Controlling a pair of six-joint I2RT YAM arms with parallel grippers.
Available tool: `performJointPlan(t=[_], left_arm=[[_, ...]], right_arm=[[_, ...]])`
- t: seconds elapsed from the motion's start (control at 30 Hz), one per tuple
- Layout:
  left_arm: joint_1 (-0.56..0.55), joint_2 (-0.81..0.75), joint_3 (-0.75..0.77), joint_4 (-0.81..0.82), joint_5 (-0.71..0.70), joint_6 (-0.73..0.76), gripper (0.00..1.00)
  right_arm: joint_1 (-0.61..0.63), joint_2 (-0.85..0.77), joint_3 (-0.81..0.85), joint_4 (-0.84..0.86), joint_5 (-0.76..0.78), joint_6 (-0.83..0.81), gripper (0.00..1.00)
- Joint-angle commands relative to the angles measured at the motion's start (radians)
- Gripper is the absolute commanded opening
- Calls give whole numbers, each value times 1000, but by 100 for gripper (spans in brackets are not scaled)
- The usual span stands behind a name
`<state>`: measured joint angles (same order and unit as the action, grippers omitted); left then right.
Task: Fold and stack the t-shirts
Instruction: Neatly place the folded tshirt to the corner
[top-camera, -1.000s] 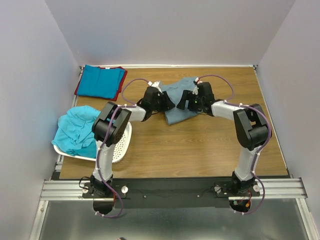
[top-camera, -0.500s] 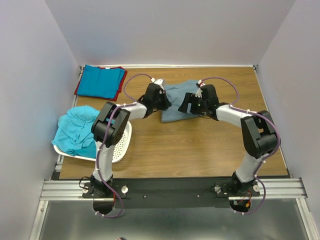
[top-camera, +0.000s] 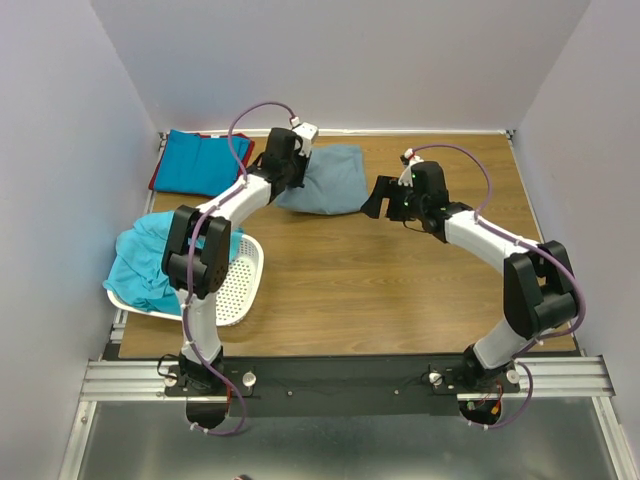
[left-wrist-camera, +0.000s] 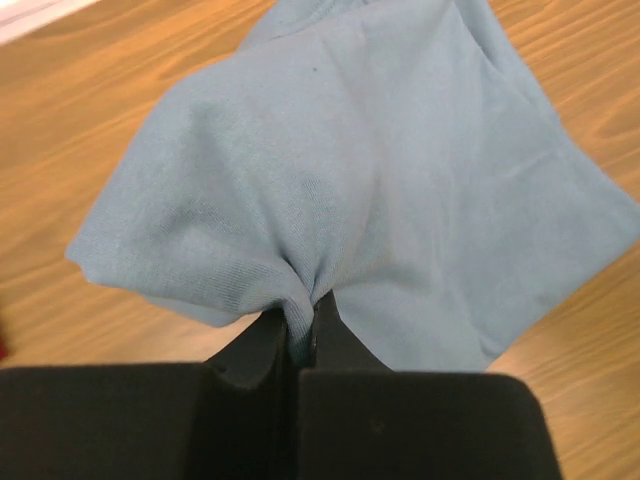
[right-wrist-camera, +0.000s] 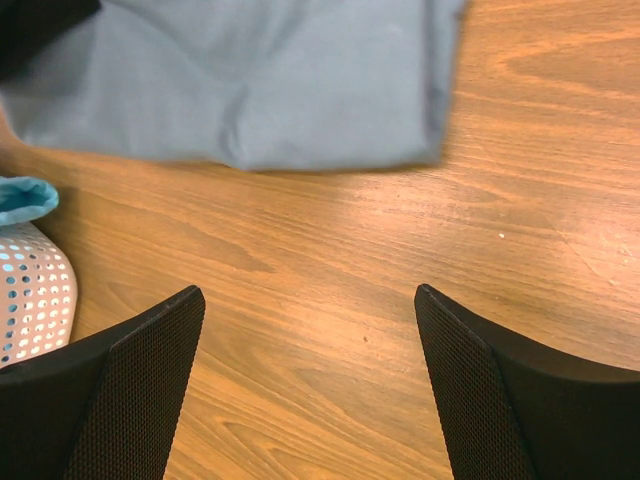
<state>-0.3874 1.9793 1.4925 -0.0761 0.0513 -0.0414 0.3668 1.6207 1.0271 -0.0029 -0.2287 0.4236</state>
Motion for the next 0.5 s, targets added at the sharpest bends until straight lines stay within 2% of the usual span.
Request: performJointPlan(t=[0.0,0.3,0.47], left_arm=[[30,-25,72,-135,-42,213,0],[120,45,262,-327,8,394,0],[166,105,420,-442,24,465,0]], right_arm=[[6,-33,-10,-43,28,-23,92],[6,-51,-42,-49,32,-31,92],[6,-64,-59,-51,17,-29,92]])
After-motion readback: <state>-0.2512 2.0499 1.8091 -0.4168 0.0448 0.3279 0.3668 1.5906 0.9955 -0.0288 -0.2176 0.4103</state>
